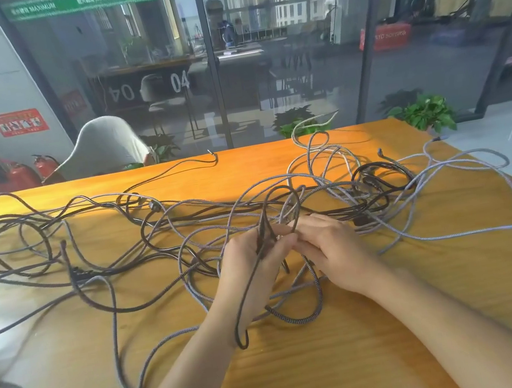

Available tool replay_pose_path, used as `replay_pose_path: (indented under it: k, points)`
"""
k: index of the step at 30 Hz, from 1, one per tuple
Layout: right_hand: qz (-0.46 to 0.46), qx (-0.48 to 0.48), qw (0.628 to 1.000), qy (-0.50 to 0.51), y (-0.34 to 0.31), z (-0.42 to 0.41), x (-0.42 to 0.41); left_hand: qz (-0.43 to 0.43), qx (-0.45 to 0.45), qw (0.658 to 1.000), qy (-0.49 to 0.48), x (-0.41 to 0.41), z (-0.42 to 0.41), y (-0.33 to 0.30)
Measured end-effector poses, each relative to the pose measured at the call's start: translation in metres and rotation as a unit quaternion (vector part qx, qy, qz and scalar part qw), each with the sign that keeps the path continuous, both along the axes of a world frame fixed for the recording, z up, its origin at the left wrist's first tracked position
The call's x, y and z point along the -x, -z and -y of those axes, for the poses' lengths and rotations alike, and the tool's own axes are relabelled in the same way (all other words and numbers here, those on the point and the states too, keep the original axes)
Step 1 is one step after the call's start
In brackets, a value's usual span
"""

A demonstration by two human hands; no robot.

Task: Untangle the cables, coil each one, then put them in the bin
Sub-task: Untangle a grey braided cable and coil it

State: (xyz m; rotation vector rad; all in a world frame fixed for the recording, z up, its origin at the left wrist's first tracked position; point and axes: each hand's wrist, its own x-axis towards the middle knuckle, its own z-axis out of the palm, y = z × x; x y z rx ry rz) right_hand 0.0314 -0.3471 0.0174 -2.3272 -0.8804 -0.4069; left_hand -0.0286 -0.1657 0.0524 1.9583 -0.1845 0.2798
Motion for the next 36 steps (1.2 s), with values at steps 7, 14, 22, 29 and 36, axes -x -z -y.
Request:
replay_pose_path:
  k: [7,14,22,29,36]
  points:
    - [-0.088,-0.003,0.996,-0.005,0.007,0.006,-0.01,0.041,0.048,0.998,-0.005,0.008,-0.016,-0.008]
    - [-0.117,-0.003,0.993,0.026,0.002,0.007,-0.01,0.01,0.259,0.966,-0.024,0.032,-0.047,-0.036]
    - [-0.071,-0.073,0.994,0.048,0.004,0.01,-0.012,0.028,0.193,0.979,-0.067,0.032,-0.052,-0.04]
    - [-0.034,-0.133,0.991,0.003,-0.004,-0.001,0.003,0.058,-0.034,0.997,-0.046,0.016,-0.024,-0.016]
    - [-0.031,-0.197,0.98,0.002,-0.007,-0.006,0.008,-0.015,-0.103,0.993,-0.056,0.009,-0.009,-0.007]
